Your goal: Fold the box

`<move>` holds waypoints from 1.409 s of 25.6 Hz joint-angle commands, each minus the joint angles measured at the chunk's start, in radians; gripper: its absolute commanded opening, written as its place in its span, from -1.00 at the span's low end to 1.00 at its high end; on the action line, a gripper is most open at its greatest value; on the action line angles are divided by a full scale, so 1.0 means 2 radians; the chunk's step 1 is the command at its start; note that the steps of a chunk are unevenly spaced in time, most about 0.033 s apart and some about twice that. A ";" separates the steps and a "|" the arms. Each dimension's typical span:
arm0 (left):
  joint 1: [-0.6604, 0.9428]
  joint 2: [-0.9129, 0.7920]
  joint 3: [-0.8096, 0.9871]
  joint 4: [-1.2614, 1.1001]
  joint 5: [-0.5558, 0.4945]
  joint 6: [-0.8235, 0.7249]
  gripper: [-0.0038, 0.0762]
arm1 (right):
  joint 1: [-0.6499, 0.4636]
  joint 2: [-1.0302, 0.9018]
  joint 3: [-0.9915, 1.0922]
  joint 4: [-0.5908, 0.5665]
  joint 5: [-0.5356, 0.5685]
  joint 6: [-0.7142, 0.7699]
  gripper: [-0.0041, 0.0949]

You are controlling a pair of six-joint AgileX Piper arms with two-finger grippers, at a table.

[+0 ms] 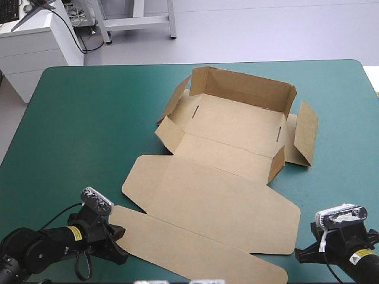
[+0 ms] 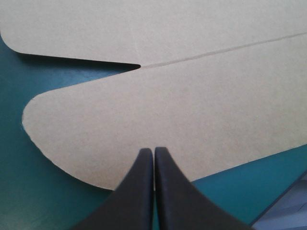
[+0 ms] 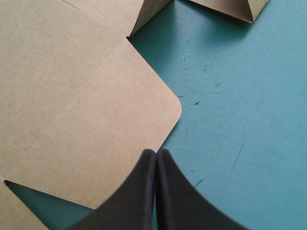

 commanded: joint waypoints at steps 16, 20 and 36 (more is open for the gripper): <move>-0.002 -0.002 -0.013 -0.011 -0.018 -0.001 -0.92 | -0.001 0.005 -0.012 0.009 -0.023 -0.023 -0.26; -0.002 -0.002 -0.013 -0.011 -0.018 -0.001 -0.92 | -0.001 0.005 -0.014 0.009 -0.023 -0.025 0.28; -0.002 -0.002 -0.013 -0.011 -0.018 0.003 -0.92 | -0.001 0.230 -0.206 0.032 0.025 0.130 0.58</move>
